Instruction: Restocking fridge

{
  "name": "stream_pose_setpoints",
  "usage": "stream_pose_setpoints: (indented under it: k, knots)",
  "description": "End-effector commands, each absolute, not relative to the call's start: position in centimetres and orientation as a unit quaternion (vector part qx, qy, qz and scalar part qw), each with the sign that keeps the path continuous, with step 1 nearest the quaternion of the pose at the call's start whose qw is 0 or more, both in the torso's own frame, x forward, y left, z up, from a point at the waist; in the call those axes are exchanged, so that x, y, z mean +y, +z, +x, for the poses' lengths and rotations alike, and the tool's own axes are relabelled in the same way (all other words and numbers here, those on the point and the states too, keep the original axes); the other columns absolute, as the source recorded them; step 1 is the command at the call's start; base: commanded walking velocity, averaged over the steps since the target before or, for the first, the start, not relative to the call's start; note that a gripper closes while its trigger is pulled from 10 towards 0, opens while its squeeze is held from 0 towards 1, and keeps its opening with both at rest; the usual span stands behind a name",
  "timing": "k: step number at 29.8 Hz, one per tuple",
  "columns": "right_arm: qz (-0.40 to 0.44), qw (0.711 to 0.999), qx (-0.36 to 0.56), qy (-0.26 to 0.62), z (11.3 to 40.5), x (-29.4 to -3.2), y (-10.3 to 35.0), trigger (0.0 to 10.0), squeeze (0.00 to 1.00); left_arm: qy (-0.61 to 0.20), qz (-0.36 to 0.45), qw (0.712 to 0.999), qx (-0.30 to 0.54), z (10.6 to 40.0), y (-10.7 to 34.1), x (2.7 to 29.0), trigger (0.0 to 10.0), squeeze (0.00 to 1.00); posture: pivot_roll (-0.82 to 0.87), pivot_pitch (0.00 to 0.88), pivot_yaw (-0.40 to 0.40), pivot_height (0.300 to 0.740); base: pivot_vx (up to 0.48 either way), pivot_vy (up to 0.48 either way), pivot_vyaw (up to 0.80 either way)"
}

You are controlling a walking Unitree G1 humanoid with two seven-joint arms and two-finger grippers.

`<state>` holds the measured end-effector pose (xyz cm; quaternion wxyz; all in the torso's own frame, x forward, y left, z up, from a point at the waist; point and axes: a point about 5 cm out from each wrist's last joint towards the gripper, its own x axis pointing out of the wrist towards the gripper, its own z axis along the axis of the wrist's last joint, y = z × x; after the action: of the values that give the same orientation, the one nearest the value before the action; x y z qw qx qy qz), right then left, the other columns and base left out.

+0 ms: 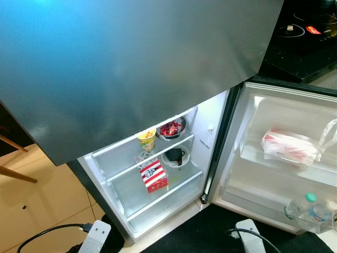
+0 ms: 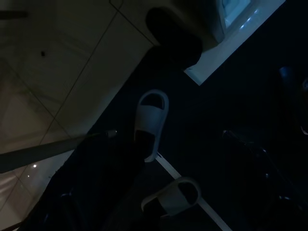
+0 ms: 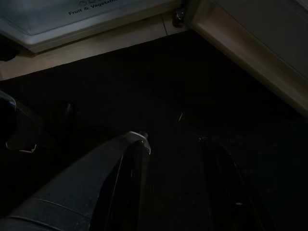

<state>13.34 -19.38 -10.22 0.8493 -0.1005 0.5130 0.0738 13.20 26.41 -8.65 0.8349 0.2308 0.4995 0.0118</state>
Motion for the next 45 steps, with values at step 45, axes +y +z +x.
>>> stream_pose_setpoints:
  k: [45]
  knots:
    - [-0.094, 0.853, 0.508, 0.067, 13.42, -19.31, -10.19, 10.0, 0.00, 0.000, 0.232, 0.833, 0.502, 12.92, -8.85, 26.03, 10.0, 0.00, 0.03, 0.000, 0.024, 0.740, 0.000, -0.137, 0.00]
